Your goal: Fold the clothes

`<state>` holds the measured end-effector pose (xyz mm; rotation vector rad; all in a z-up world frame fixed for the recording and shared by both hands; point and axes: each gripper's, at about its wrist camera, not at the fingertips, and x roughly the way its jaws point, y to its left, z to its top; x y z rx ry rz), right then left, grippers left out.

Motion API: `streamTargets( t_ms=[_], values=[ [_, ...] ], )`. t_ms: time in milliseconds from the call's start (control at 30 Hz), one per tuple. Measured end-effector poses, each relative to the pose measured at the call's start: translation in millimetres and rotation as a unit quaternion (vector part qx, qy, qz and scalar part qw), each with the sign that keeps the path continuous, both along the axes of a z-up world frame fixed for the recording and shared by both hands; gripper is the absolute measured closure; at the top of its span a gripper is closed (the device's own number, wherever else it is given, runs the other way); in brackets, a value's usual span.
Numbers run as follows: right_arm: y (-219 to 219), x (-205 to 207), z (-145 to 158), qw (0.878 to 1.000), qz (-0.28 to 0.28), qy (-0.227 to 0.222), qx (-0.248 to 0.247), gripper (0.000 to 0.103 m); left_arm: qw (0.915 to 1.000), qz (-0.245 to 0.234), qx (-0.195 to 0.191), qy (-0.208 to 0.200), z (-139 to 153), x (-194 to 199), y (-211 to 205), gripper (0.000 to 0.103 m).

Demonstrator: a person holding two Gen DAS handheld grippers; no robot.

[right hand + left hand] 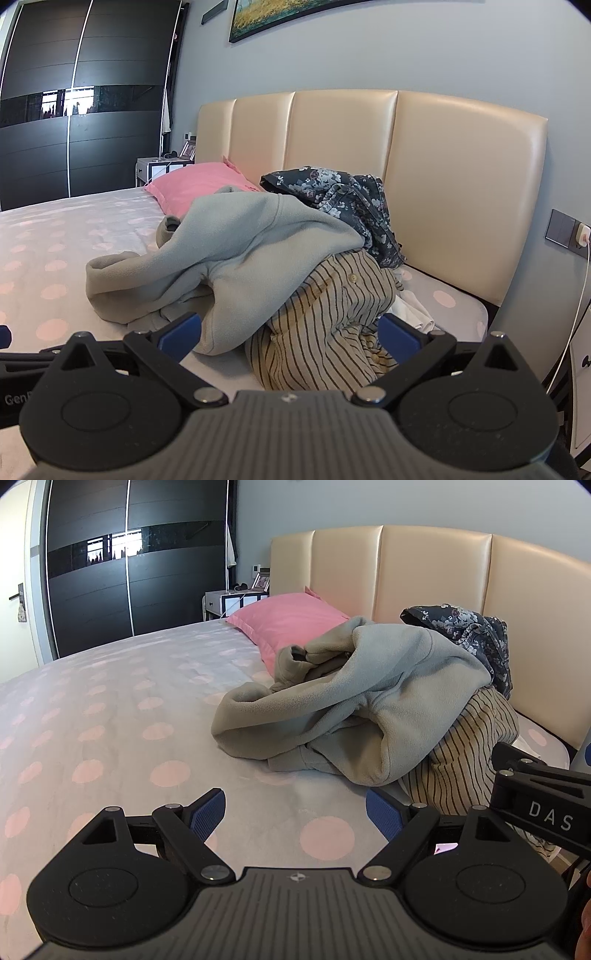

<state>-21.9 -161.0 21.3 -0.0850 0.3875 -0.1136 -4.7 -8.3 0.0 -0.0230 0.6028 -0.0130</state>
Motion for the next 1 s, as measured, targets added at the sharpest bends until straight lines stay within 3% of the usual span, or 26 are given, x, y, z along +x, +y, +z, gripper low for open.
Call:
streamTargets(
  t_ms=[1000],
  values=[
    [-0.6,-3.4,2.5,1.000,0.007,-0.002,0.002,0.001,0.9999,-0.006,0.007,0.004,2.1,-6.3,-7.3,0.019]
  ],
)
